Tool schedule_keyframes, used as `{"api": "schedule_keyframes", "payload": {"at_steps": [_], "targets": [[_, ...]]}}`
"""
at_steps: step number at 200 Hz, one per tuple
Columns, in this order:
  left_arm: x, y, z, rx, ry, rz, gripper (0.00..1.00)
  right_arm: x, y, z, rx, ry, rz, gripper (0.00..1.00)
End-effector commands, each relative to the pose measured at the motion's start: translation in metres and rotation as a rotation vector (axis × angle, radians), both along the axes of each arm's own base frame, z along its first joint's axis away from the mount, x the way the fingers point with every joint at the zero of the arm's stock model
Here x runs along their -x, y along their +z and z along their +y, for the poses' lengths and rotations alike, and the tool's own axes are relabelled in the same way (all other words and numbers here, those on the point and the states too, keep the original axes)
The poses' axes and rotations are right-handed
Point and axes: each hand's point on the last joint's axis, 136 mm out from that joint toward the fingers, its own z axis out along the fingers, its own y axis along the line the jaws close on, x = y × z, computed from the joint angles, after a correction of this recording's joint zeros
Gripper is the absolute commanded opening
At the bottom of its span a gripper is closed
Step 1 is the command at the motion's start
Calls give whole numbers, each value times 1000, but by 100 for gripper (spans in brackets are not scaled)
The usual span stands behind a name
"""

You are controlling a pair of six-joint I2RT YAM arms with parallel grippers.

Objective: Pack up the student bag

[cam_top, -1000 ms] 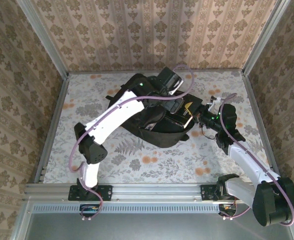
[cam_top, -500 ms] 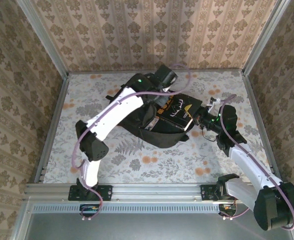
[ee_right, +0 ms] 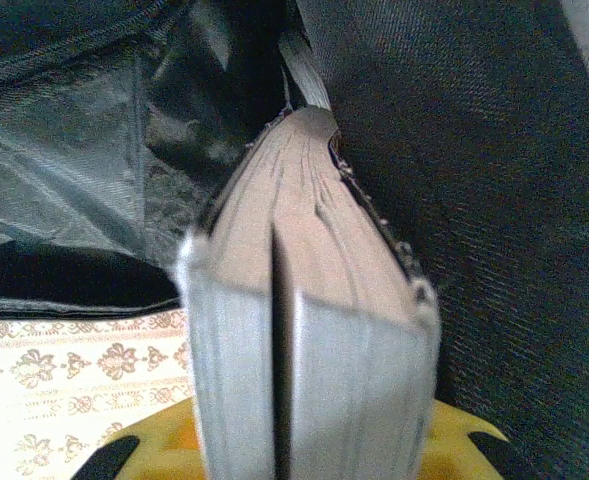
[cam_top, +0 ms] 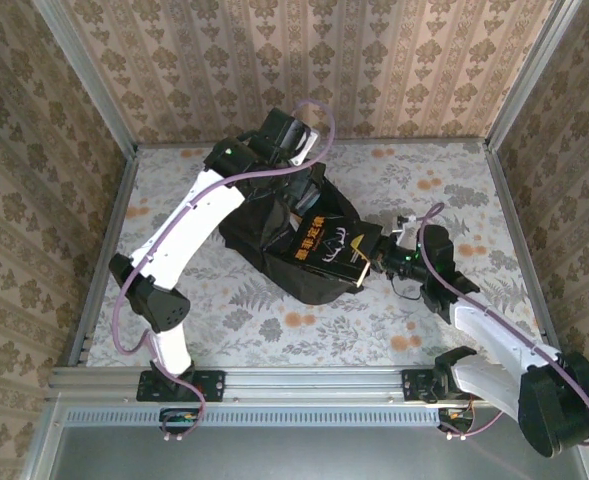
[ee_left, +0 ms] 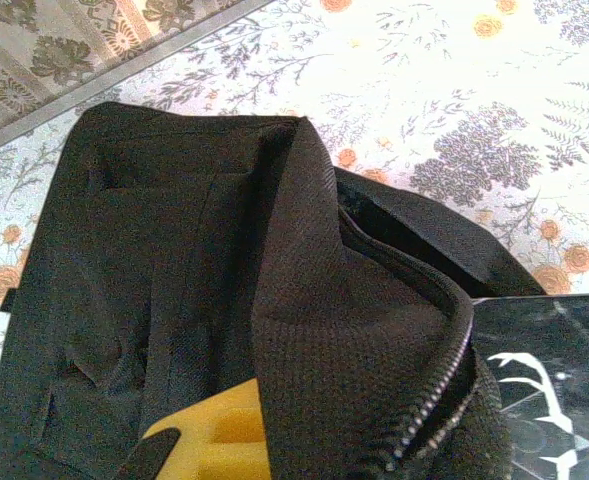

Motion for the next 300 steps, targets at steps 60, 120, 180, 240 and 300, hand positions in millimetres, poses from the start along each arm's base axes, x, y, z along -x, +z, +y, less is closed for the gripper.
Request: {"api": "schedule_keyframes", "payload": {"at_steps": [60, 120, 180, 240, 300], "targets": [[22, 47, -25, 231, -81, 2, 0, -52, 56, 28, -63, 14, -212, 0], [36, 49, -33, 296, -102, 42, 0, -88, 44, 65, 60, -80, -293, 0], [27, 46, -30, 378, -71, 77, 0, -115, -6, 119, 213, -176, -271, 25], [13, 22, -2, 389, -8, 112, 0, -93, 0, 125, 333, -29, -332, 69], [24, 13, 23, 390, 12, 100, 0, -39, 26, 49, 468, -60, -394, 70]]}}
